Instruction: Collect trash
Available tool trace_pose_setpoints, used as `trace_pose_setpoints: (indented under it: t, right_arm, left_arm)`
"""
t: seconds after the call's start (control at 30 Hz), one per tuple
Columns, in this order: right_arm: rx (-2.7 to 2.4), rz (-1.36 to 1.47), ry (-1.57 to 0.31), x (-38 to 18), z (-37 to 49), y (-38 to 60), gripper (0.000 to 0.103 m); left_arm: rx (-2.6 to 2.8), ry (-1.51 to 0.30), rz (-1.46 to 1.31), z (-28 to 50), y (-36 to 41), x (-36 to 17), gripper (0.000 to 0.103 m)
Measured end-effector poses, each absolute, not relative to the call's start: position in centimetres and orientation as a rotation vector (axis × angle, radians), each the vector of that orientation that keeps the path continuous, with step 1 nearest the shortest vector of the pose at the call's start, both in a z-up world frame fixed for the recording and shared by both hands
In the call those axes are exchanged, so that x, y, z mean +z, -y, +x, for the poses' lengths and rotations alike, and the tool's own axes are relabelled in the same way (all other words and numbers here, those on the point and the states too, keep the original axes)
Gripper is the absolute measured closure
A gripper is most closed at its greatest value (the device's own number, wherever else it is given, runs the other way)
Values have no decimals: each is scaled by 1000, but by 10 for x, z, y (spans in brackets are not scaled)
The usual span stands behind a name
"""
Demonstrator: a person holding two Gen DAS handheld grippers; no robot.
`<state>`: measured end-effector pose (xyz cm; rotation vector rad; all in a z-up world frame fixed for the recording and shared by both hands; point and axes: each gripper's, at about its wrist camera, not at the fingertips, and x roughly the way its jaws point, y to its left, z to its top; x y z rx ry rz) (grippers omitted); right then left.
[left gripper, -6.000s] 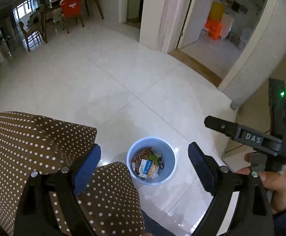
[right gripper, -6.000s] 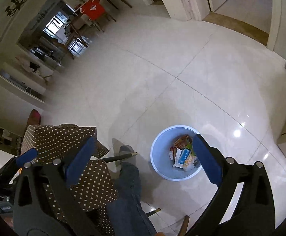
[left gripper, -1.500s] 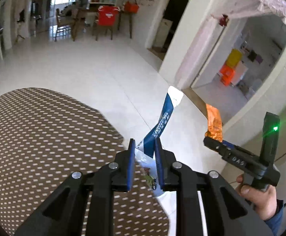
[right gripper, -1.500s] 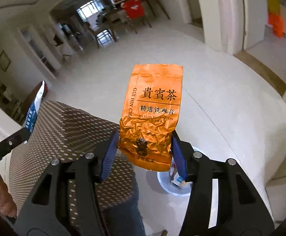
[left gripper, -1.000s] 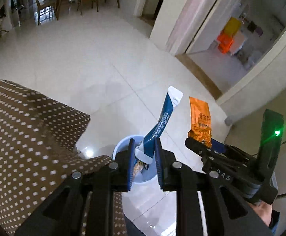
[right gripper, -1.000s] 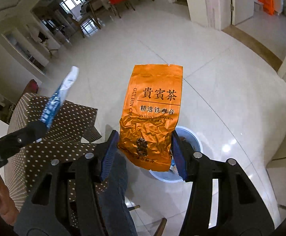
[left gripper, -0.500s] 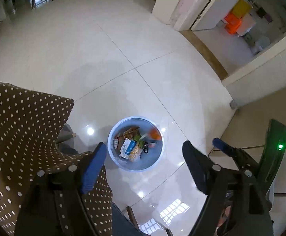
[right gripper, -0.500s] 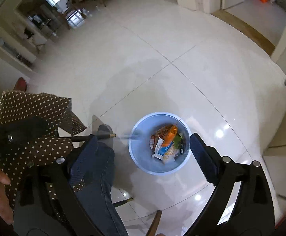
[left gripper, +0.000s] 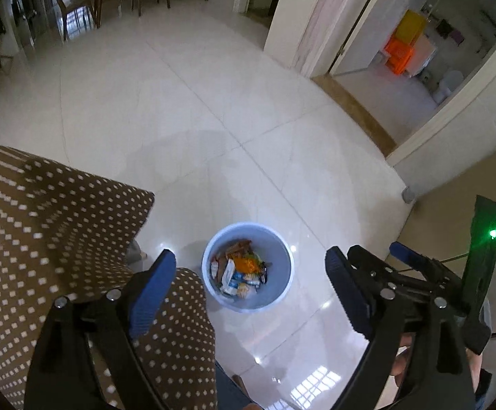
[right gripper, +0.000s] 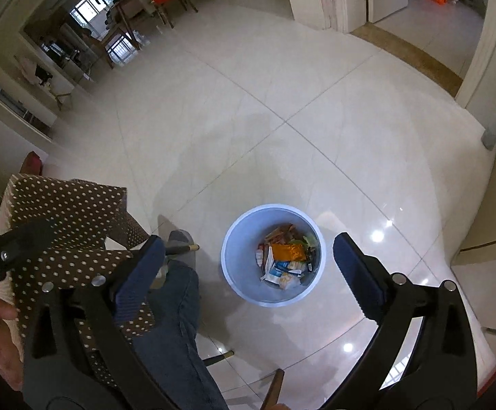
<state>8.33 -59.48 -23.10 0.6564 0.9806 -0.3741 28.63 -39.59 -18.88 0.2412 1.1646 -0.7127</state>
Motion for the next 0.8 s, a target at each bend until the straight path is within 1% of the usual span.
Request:
trace_pose_setpoints:
  t: [0.13,0.23,0.33,0.4,0.47,0.63,0.8]
  right_arm:
    - [-368,637,-920,-195,85,582,6]
    - [-342,610,-863,-163,89,566,6]
    - [-300,578,-800,-127,94,543,6]
    - [-274,559,-767,-108,97,528,6]
    - [-237,529,-727,-83,99,508,6]
    - [-162,435,-650,-27,101,453,6]
    - [-113,353,-588,16,92,403,6]
  left_arm:
    - [-719,-1062,221,272,373,-154,12]
    - [-712,-964,200,259,346,-125,11]
    - [-677,-855,180,247,312,-96,11]
    - [-632,-758,168,235,283,-72,10]
    - [-590,-701,156,227,260,-57,7]
    - [-453,-583,140,204,199,-19,6]
    - [-352,-542,98,187,153,14,6]
